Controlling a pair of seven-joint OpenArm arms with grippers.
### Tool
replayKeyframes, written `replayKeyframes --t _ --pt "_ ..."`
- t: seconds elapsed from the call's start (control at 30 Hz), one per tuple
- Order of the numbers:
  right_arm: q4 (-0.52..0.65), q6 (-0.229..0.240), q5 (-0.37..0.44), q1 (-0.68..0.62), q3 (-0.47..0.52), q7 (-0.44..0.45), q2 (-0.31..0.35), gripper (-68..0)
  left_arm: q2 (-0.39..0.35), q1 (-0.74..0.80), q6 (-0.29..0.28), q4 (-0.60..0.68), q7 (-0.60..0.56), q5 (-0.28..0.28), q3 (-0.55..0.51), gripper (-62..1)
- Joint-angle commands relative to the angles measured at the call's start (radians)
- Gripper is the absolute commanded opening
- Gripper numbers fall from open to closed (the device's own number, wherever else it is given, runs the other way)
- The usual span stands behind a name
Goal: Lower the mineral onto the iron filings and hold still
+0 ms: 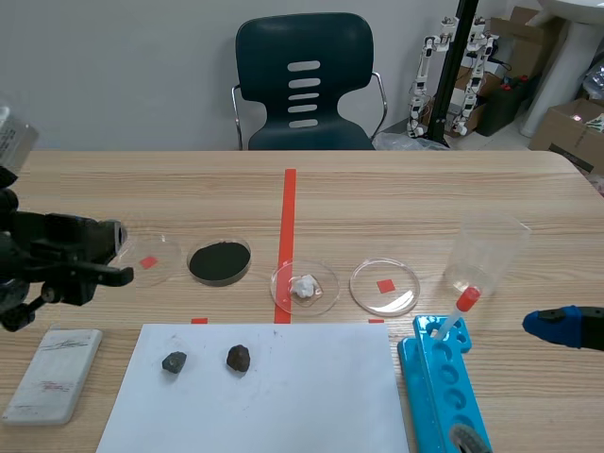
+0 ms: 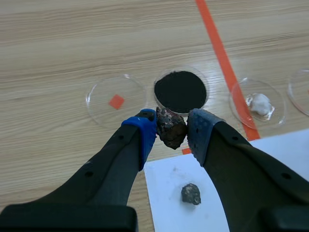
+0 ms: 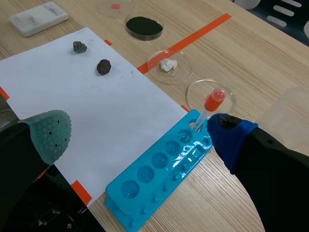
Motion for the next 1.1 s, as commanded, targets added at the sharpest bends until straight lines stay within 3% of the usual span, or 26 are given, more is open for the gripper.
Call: replayKeyframes --t 0.0,0.23,0.47,0.8,1.07 --pt "0.006 0.000 0.008 0.006 0.000 0.011 0.000 -8.8 0.010 -0.047 0.002 -0.014 0.035 -0.006 0.011 -46.0" --pt "0.006 0.000 0.008 0.006 0.000 0.011 0.000 -8.8 0.077 -0.286 0.006 -0.199 0.213 -0.006 0.057 -46.0" --pt "0.006 0.000 0.008 0.006 0.000 0.011 0.000 -8.8 0.157 -0.473 0.007 -0.388 0.311 0.001 0.107 -46.0" --pt "0.006 0.000 0.008 0.006 0.000 0.011 0.000 -8.8 0.294 -0.684 0.009 -0.644 0.396 0.106 0.131 -46.0" --pt "0.006 0.000 0.008 0.006 0.000 0.011 0.000 -8.8 0.360 -0.794 0.009 -0.801 0.421 0.145 0.131 -46.0"
